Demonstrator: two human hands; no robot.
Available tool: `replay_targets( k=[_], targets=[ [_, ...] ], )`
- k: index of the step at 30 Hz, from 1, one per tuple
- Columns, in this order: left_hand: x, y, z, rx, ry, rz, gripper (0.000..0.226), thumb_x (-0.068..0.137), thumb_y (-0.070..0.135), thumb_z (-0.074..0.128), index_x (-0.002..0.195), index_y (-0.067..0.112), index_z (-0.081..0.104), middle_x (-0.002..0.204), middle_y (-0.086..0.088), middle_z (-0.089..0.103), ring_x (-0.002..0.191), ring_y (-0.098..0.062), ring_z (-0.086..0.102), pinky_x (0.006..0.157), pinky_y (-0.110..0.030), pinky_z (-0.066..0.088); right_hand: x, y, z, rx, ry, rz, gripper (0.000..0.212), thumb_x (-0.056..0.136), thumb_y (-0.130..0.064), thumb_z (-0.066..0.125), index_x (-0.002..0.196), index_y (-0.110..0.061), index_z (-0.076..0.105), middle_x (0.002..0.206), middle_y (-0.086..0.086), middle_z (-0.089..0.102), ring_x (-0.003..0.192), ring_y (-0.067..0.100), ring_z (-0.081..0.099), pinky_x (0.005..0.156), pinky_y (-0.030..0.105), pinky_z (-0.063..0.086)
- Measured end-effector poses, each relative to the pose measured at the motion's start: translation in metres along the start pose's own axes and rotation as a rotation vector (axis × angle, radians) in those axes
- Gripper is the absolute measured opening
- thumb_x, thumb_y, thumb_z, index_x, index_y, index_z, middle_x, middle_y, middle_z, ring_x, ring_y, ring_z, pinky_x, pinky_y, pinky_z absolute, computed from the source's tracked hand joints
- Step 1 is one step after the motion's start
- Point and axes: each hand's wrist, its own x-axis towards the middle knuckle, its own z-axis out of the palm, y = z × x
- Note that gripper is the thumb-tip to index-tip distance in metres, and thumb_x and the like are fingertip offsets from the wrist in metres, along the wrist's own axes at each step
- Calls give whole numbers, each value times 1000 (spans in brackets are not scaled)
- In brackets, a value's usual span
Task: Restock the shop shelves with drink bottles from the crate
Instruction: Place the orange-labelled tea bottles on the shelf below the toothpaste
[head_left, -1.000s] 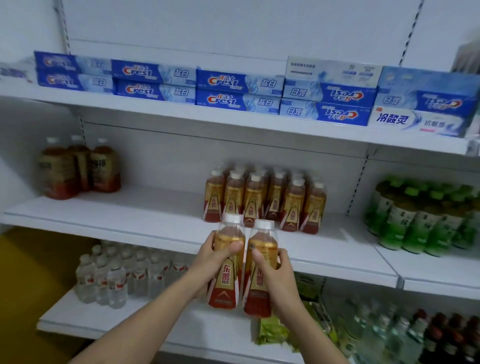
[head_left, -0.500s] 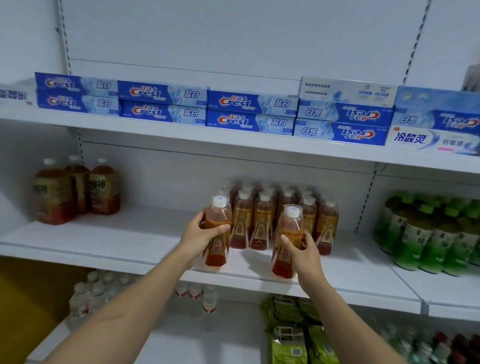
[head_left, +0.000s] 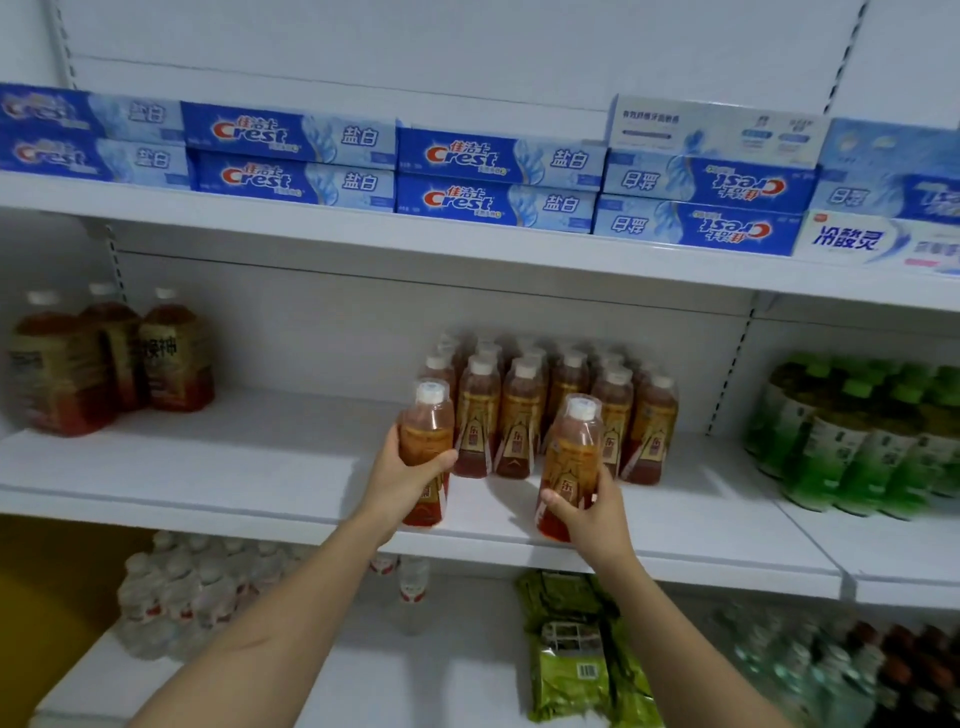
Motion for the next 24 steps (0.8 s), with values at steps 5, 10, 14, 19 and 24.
replay_targets(
  k=[5, 10, 14, 19, 24],
  targets=[
    [4, -17, 13, 62, 89, -31, 89, 74, 12, 86, 144, 25, 33, 121, 5, 57, 114, -17, 56, 100, -40, 47, 5, 5, 5, -49, 44, 93, 61, 80, -21, 82, 122, -19, 37, 126, 4, 58, 118, 26, 59, 100, 43, 50],
    [15, -19, 9, 85, 63, -37, 94, 74, 14, 86, 148, 27, 30, 123, 3, 56, 113, -18, 55, 99, -40, 46, 28, 7, 13, -126, 97, 93, 58, 82, -29, 81, 130, -14, 52, 124, 6, 61, 117, 26, 60, 101, 43, 51],
    [24, -24, 11, 122, 81, -35, 90, 77, 20, 85, 148, 28, 31, 126, 3, 55, 116, -19, 53, 102, -43, 44, 45, 9, 24, -141, 159, 108, 54, 88, -28, 74, 131, -13, 45, 129, 10, 61, 120, 32, 59, 102, 47, 49],
    [37, -33, 7, 138, 73, -81, 84, 76, 25, 85, 144, 29, 36, 123, 4, 59, 114, -20, 57, 102, -46, 48, 71, 11, 35, -178, 215, 136, 52, 90, -27, 73, 129, -7, 45, 132, 15, 55, 123, 37, 54, 102, 47, 44],
    [39, -37, 4, 150, 60, -96, 75, 79, 29, 83, 140, 30, 39, 117, 6, 60, 108, -15, 59, 93, -37, 49, 90, 19, 41, -183, 243, 143, 53, 87, -32, 75, 125, -6, 50, 129, 16, 56, 120, 38, 55, 102, 50, 47]
  ],
)
